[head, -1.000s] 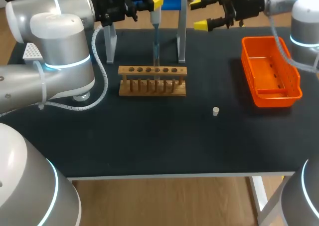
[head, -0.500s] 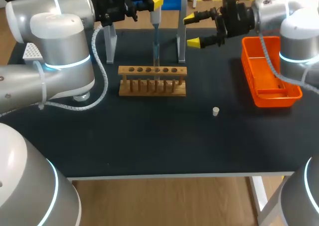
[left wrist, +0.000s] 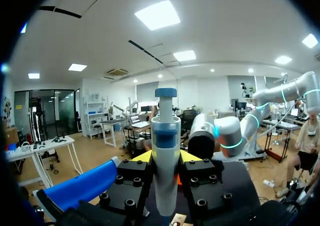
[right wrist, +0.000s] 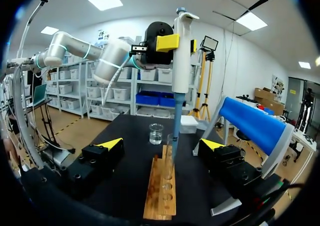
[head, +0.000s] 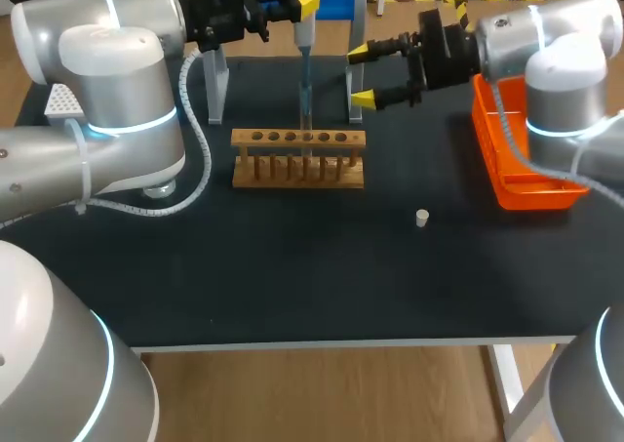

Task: Invert the test tube, pick up the pipette, mount the tip to pipette, aspirate from beaker and dispense into the tube, eject the tip, return the pipette, and cap with the stopper.

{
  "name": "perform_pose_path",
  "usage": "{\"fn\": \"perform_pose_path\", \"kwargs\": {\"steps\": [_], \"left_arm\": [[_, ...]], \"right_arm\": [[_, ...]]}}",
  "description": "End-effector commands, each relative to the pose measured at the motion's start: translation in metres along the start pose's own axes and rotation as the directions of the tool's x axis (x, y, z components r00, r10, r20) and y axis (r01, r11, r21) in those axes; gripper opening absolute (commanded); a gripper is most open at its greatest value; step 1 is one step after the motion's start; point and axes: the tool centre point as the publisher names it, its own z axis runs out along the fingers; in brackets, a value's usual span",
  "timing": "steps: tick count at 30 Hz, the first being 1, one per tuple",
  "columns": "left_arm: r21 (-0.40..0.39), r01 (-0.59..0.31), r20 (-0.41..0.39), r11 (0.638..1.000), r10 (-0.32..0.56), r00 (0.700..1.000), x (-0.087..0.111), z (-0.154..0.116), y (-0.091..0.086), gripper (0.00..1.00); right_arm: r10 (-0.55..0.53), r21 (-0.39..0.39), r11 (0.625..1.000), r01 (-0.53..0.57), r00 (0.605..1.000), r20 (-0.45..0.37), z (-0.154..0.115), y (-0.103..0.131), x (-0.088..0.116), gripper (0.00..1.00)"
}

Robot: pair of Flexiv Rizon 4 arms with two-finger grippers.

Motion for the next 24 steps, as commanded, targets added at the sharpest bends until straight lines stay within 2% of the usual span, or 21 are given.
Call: {"fn": "perform_pose_path", "kwargs": {"steps": [1,6,13,24], "left_arm": [[-0.001,0.0,0.004,1.0,0.0,1.0,0.001,0.001,-0.001,0.0],[-0.001,0.0,0.004,1.0,0.0,1.0,0.001,0.001,-0.001,0.0],[-0.001,0.0,0.004,1.0,0.0,1.0,0.001,0.001,-0.001,0.0],[-0.001,0.0,0.004,1.0,0.0,1.0,0.001,0.001,-0.001,0.0]], "right_arm": [[0.007,0.001,1.0,-0.007,1.0,0.005,0.008,-0.006,-0.002,1.0],[0.016,0.023,1.0,-0.016,1.0,0.021,0.017,-0.014,-0.005,1.0],[0.039,0.006,0.999,-0.039,0.999,0.034,0.027,-0.024,-0.011,1.0],[0.05,0.031,0.998,-0.051,0.998,0.049,0.041,-0.033,-0.021,1.0]]}}
